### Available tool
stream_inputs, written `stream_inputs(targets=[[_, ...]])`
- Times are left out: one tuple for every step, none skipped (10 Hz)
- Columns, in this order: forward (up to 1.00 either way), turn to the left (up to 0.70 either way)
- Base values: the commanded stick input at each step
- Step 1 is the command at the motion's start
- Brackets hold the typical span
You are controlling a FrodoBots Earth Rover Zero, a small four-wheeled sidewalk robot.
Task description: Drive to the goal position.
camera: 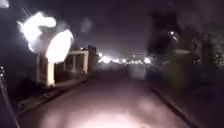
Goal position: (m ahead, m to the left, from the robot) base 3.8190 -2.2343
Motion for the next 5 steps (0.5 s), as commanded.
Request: stream_inputs(targets=[[0.50,0.00],[0.50,0.00],[0.50,0.00],[0.50,0.00],[0.50,0.00]])
